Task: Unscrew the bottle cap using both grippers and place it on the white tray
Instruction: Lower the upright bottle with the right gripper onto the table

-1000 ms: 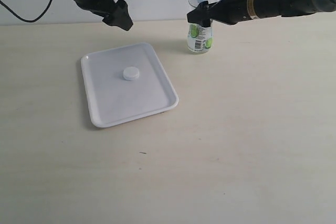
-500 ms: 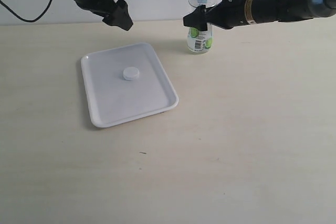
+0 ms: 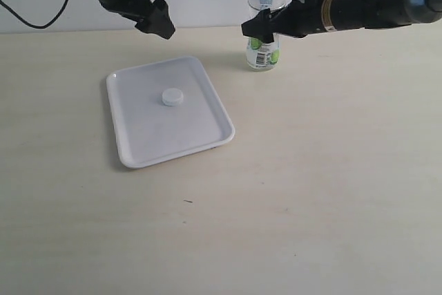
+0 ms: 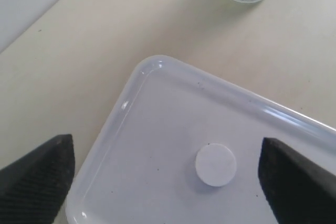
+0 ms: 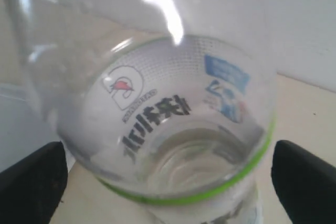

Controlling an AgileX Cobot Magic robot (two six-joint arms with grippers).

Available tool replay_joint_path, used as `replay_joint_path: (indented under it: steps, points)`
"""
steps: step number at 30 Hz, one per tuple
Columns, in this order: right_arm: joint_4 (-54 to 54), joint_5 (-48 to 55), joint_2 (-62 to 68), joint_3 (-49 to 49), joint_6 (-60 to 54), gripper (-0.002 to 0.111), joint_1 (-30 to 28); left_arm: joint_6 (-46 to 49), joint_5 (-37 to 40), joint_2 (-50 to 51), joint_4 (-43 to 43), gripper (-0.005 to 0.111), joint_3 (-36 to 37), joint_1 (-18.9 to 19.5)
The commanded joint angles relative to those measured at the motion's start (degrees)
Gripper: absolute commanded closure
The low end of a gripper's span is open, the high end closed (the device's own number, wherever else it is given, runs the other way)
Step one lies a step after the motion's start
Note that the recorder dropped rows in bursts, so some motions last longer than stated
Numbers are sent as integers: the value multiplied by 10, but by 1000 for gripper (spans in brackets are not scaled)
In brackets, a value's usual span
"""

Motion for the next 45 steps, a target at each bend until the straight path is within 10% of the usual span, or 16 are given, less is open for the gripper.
replay_joint_path:
  steps: [1, 11, 22, 38, 45]
  points:
    - [3, 14, -1, 0, -48, 8, 21, 2, -14, -6, -8, 16, -1, 2]
    - [3, 112, -1, 0, -60, 27, 47, 5, -15, -6, -8, 16, -1, 2]
    - [2, 105, -1, 0, -38, 106, 47, 8, -18, -6, -8, 16, -1, 2]
    - [-80, 121, -35, 30, 12, 108, 47, 7, -10, -6, -23, 16, -1, 2]
    - [136, 110, -81, 119, -209, 108, 47, 7, -8, -6, -33, 16, -1, 2]
